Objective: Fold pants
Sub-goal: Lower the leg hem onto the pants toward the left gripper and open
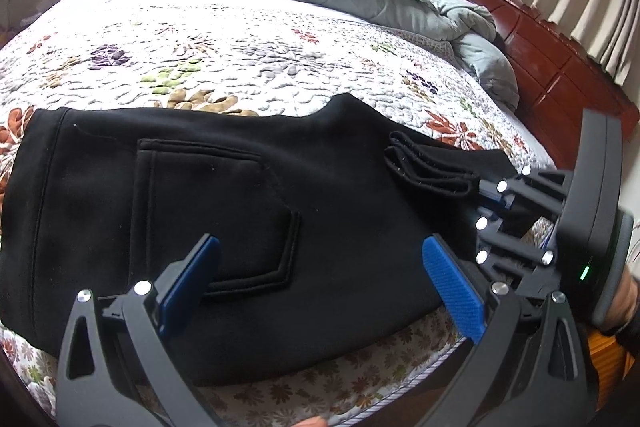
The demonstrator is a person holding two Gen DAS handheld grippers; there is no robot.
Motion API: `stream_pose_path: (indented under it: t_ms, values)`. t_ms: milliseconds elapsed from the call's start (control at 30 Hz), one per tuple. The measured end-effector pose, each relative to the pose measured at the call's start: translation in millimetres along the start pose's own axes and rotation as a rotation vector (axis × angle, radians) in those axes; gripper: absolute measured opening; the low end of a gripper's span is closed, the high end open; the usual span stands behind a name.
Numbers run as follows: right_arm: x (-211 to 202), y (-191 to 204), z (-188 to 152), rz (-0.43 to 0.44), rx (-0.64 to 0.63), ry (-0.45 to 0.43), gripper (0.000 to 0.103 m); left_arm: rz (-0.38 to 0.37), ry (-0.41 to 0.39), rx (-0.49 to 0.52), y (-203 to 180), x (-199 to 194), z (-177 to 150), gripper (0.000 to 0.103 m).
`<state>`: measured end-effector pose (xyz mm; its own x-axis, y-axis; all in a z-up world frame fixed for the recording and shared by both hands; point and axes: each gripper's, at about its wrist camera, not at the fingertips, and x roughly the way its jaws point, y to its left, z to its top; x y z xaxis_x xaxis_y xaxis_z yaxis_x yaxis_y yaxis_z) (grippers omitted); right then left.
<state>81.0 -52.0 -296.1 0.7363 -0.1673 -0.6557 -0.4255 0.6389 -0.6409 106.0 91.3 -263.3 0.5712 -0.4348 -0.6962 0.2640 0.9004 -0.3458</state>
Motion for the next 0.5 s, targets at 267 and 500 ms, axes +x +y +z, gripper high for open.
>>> stream_pose_path:
  t_ms: [267, 500]
  values:
    - [4, 9, -11, 0.109, 0.022, 0.034, 0.026, 0.003, 0.019, -0.041, 9, 5, -1, 0.100]
    - [-18, -93, -36, 0.635, 0.443, 0.007, 0.054, 0.021, 0.020, -0.027, 7, 8, -3, 0.100]
